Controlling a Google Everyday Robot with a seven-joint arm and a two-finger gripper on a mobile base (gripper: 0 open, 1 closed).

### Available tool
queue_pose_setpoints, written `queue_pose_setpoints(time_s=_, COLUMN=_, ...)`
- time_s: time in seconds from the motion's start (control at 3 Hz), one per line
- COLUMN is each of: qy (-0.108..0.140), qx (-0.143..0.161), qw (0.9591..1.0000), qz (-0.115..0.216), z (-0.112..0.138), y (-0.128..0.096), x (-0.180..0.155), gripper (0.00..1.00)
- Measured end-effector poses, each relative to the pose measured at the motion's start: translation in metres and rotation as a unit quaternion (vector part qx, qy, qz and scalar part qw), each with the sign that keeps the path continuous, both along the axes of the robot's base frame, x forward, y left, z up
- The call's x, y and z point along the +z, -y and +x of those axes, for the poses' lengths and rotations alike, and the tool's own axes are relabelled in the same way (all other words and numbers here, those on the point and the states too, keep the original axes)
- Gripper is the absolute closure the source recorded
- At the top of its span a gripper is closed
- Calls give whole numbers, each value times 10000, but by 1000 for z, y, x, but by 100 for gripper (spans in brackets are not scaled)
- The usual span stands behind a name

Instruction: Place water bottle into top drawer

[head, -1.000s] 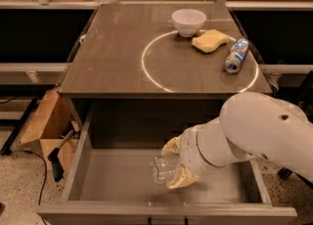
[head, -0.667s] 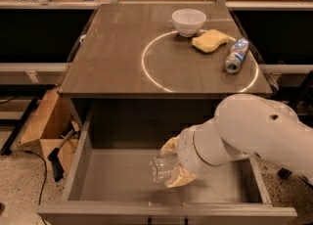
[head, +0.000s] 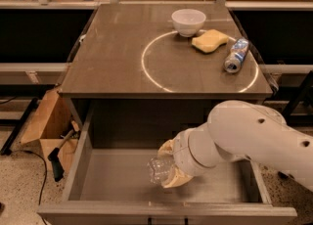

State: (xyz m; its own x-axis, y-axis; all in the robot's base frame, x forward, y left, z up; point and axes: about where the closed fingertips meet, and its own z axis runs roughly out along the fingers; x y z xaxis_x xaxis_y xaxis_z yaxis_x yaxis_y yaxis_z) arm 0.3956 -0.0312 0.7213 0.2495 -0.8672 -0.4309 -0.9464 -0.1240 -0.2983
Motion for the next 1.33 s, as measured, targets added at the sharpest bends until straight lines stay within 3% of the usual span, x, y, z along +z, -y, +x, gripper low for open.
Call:
queue_pose_setpoints(time_s=0.67, qy=-362, qx=2, qw=9993, qz=89, z=18, y=-8, x=-62, gripper=99)
queue_pose_setpoints(time_s=1.33, qy=-362, qx=2, qw=9993, qz=89, z=18, y=-8, x=-62, gripper=53)
